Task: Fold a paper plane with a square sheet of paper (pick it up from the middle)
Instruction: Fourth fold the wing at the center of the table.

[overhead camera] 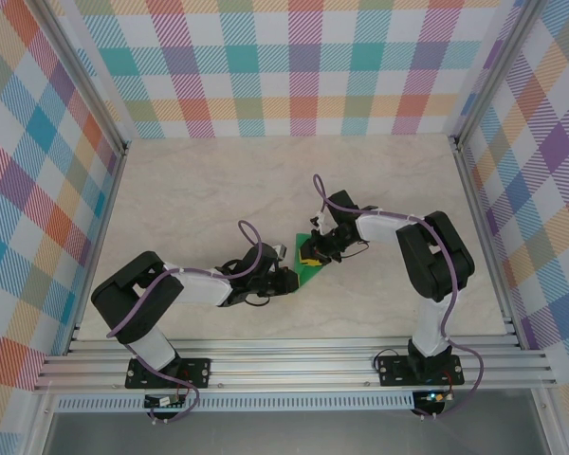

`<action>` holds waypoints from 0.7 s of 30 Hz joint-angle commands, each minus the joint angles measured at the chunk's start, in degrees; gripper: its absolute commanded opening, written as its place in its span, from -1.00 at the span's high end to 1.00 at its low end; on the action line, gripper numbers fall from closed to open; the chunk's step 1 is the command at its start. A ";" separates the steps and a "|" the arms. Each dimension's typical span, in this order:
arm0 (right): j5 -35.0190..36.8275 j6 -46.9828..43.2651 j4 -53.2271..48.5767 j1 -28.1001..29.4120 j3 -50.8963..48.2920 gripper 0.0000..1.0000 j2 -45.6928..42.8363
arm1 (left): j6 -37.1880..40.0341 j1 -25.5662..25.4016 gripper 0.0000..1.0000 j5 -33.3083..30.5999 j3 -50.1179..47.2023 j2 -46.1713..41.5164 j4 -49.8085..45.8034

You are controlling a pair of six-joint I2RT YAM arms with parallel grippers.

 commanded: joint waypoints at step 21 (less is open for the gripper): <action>-3.35 -0.81 0.31 0.81 -1.12 0.61 -2.44 | 0.12 0.32 1.00 2.96 1.14 3.50 0.43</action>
